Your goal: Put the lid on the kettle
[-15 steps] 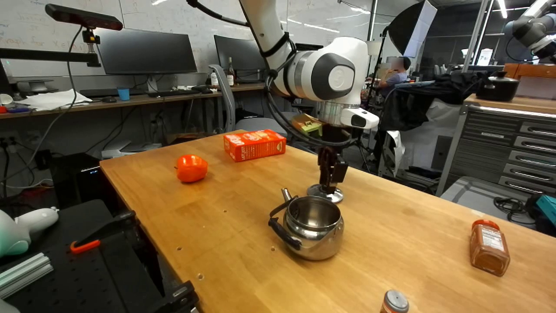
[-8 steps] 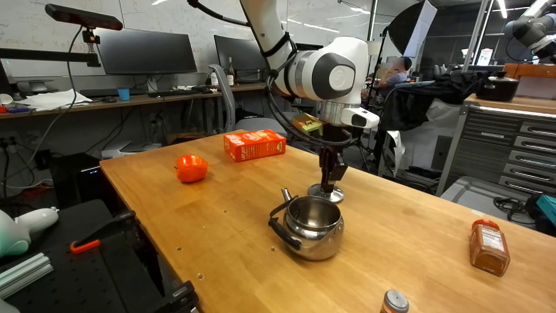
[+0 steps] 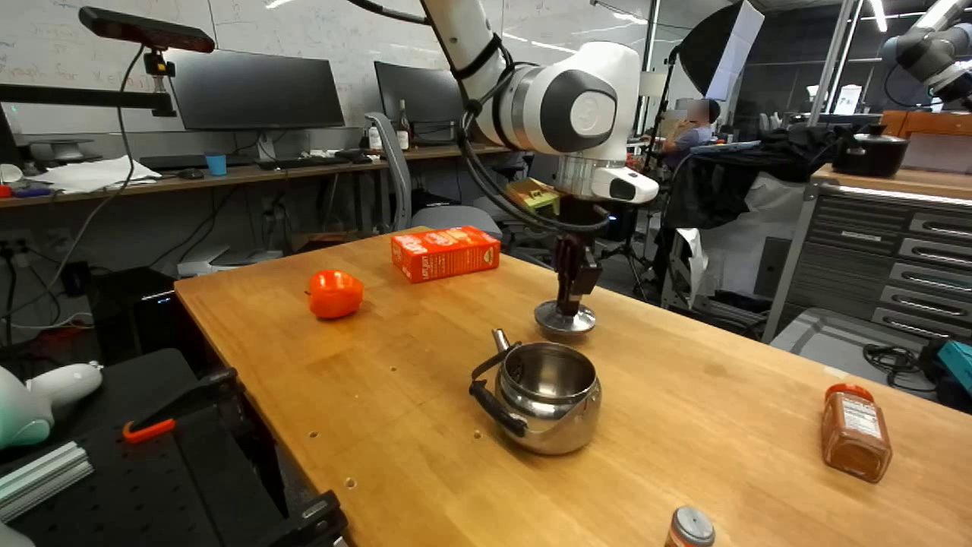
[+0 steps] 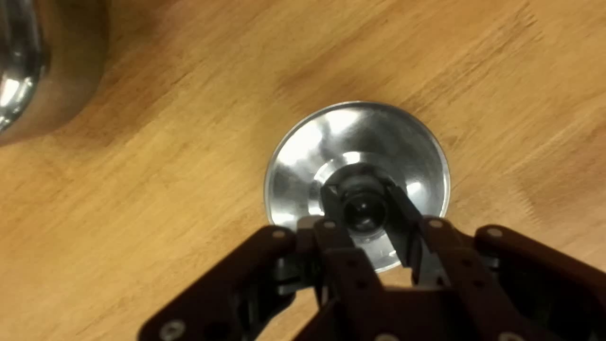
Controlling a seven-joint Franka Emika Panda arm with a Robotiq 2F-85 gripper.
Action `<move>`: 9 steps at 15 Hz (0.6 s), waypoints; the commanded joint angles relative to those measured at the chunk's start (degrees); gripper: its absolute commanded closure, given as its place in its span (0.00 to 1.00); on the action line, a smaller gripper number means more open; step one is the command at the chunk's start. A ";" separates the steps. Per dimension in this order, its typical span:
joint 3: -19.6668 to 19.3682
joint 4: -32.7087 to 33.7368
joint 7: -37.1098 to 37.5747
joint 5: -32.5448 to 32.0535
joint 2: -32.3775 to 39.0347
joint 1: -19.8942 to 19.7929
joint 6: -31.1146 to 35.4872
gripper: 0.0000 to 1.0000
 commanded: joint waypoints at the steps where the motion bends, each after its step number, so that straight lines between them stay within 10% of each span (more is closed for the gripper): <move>1: -0.41 -2.77 -0.77 0.55 -5.18 1.39 -2.69 0.93; 9: -0.75 -9.08 -0.15 -1.04 -14.02 2.62 -5.99 0.93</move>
